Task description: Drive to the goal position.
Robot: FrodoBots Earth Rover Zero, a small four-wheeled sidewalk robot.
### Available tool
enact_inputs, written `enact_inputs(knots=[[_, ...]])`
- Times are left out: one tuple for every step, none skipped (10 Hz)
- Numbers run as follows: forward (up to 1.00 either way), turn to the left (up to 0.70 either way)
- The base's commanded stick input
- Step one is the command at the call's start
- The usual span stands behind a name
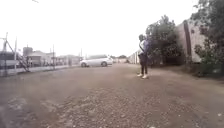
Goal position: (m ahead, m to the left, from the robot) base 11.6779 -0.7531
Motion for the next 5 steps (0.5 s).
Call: enact_inputs(knots=[[0.79, 0.00], [1.00, 0.00], [1.00, 0.00], [1.00, 0.00], [1.00, 0.00]])
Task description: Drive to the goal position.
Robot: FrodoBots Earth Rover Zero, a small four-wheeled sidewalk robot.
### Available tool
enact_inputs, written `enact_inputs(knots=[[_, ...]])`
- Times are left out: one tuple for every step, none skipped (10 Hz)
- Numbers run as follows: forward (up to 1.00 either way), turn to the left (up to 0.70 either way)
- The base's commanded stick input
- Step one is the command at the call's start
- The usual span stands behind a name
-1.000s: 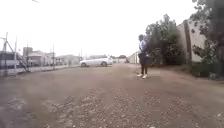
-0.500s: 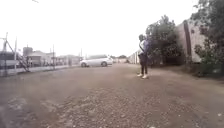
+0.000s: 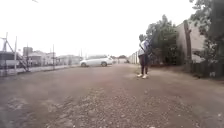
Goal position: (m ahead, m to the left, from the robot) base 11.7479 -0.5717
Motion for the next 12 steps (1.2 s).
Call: enact_inputs(knots=[[1.00, 0.00], [1.00, 0.00], [1.00, 0.00], [1.00, 0.00], [1.00, 0.00], [1.00, 0.00], [1.00, 0.00], [1.00, 0.00], [1.00, 0.00], [1.00, 0.00], [1.00, 0.00], [1.00, 0.00]])
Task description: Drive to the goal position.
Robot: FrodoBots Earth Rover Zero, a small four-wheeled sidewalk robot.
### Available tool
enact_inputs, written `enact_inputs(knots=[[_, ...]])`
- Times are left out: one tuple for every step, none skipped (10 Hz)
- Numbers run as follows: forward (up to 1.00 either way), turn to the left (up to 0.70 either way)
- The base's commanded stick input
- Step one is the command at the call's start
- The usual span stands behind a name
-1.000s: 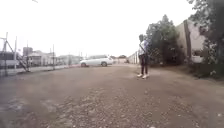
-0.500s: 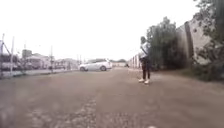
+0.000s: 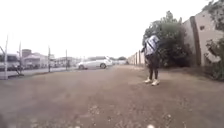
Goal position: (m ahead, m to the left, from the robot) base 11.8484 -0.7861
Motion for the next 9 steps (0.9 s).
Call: enact_inputs(knots=[[1.00, 0.00], [1.00, 0.00], [1.00, 0.00], [1.00, 0.00], [1.00, 0.00], [1.00, 0.00], [1.00, 0.00], [1.00, 0.00], [1.00, 0.00]])
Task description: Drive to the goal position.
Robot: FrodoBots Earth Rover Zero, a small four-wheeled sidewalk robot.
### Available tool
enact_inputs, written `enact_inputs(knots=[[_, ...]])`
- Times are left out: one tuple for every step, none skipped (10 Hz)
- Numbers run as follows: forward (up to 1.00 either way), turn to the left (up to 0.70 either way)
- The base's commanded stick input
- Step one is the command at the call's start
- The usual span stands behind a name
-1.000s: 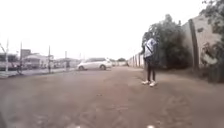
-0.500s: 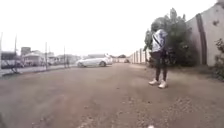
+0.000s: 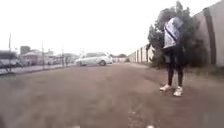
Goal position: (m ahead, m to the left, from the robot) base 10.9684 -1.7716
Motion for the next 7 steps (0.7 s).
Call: enact_inputs(knots=[[1.00, 0.00], [1.00, 0.00], [1.00, 0.00], [1.00, 0.00], [1.00, 0.00], [1.00, 0.00], [1.00, 0.00]])
